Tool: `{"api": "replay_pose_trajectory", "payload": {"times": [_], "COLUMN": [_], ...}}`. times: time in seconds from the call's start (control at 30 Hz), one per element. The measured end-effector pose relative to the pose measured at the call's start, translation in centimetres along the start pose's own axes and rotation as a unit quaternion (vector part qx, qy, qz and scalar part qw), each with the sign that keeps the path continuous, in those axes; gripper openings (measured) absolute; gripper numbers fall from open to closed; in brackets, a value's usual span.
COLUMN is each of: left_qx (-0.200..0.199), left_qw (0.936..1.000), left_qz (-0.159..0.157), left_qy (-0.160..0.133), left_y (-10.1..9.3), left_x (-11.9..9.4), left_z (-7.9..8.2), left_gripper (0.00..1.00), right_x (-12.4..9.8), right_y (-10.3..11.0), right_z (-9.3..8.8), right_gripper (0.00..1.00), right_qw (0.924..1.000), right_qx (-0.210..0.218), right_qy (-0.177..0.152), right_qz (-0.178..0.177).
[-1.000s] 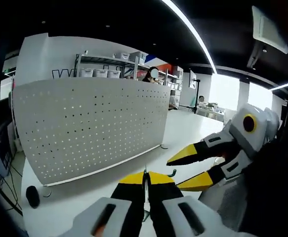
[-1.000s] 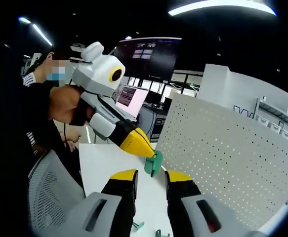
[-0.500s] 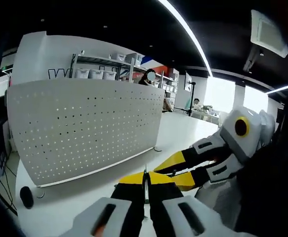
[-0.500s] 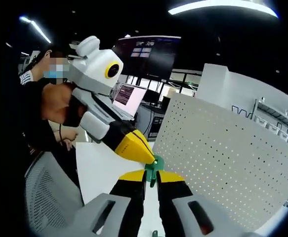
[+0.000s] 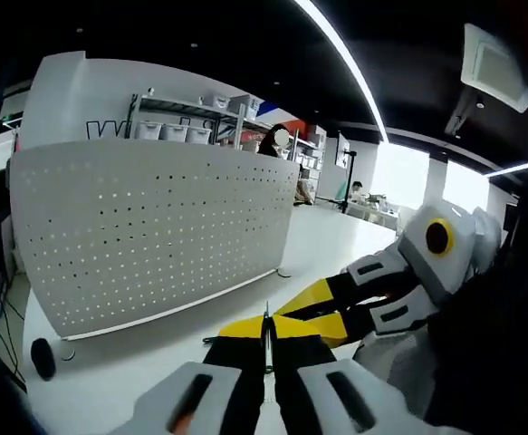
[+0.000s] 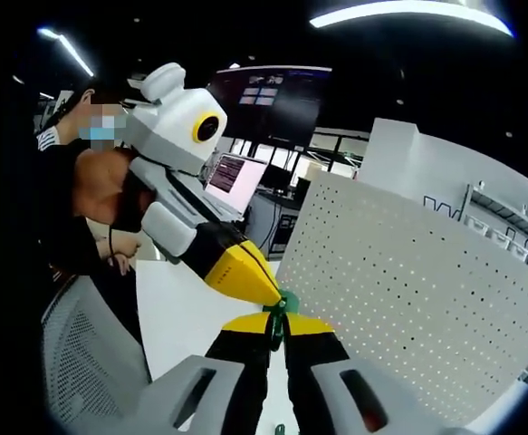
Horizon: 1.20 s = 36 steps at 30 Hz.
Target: Insert the hook assembly into the mounting plate slot until the hook locks in place.
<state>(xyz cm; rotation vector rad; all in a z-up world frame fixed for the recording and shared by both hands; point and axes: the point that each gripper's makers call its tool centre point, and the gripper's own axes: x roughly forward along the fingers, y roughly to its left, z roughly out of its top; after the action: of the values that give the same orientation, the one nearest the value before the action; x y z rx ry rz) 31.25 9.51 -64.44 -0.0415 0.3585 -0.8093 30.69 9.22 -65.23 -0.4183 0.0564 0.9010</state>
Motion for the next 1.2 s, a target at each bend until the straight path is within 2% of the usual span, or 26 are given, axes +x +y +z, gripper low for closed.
{"api": "replay_pose_trajectory", "payload": {"times": [0.53,0.77,0.93,1.03,1.2], "left_qx": [0.0,-0.012,0.01,0.015,0.016], "left_qw": [1.0,0.9999,0.9998,0.9997,0.9993], "left_qz": [0.002,-0.005,-0.009,-0.013,-0.016], "left_qy": [0.002,-0.011,-0.015,-0.012,-0.03], "left_y": [-0.3,-0.56,-0.69,-0.87,-0.91], "left_x": [-0.24,-0.17,-0.13,-0.09,-0.24], "left_z": [0.14,0.46,0.49,0.29,0.61], "left_gripper": [0.01,0.01,0.02,0.05,0.14], "right_x": [-0.04,-0.37,-0.39,-0.43,-0.54], "right_y": [-0.01,-0.32,-0.42,-0.48,-0.77], "right_z": [0.09,0.28,0.31,0.4,0.31], "right_gripper": [0.01,0.01,0.0,0.0,0.0], "right_qw": [0.9999,0.9998,0.9997,0.9997,0.9996], "right_qx": [0.014,0.02,0.025,0.025,0.027], "right_qy": [-0.005,-0.004,-0.002,-0.003,-0.003], "right_qz": [0.001,-0.003,-0.004,-0.005,-0.01]}}
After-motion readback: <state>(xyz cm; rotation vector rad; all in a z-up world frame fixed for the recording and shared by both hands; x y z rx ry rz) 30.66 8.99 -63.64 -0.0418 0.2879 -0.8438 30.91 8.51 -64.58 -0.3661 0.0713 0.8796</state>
